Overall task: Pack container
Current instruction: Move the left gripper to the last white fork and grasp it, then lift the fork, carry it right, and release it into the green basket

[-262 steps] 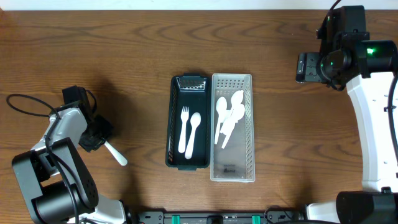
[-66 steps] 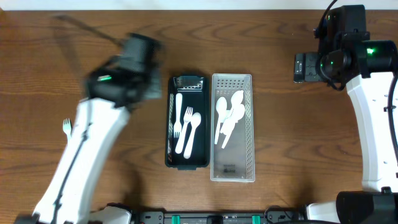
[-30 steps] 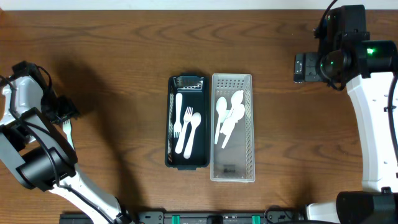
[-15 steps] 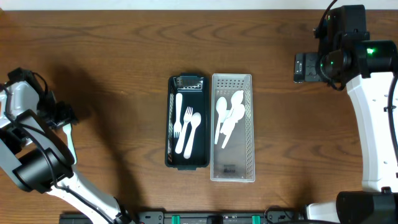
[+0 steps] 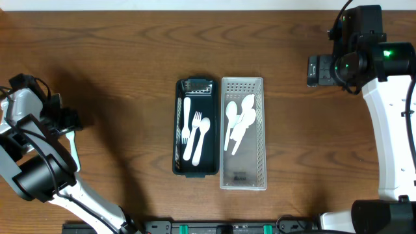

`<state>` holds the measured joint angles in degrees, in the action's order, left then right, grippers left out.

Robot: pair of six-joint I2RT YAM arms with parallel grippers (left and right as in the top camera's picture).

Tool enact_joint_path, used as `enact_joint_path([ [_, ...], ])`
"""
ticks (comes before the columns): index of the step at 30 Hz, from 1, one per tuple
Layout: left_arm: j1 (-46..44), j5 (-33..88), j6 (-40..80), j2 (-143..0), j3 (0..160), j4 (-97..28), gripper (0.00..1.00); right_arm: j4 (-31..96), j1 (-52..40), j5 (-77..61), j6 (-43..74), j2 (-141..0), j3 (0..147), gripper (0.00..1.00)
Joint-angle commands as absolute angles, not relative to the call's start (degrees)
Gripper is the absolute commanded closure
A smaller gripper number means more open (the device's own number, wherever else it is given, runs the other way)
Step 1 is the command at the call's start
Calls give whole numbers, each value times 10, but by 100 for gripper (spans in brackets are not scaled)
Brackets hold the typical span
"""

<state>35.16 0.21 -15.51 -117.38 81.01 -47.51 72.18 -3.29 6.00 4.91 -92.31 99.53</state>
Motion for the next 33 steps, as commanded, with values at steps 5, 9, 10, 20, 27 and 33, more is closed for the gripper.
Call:
enact_joint_path([
  [5,353,28,-176,-1199,807,-474,23,722,-30,60,35,-924,993,7],
  [9,353,35,-175,-1209,807,-474,23,722,-30,60,35,-924,993,7],
  [10,353,35,-175,-1210,807,-474,23,722,-30,60,35,-924,993,7],
  [20,353,35,-173,-1210,807,-478,48,723,-30,60,36,-924,993,7],
  [27,353,35,-173,-1210,807,-479,62,727,-30,60,36,-924,993,7],
  [33,353,35,-169,-1210,807,-479,67,727,-30,60,36,-924,993,7],
])
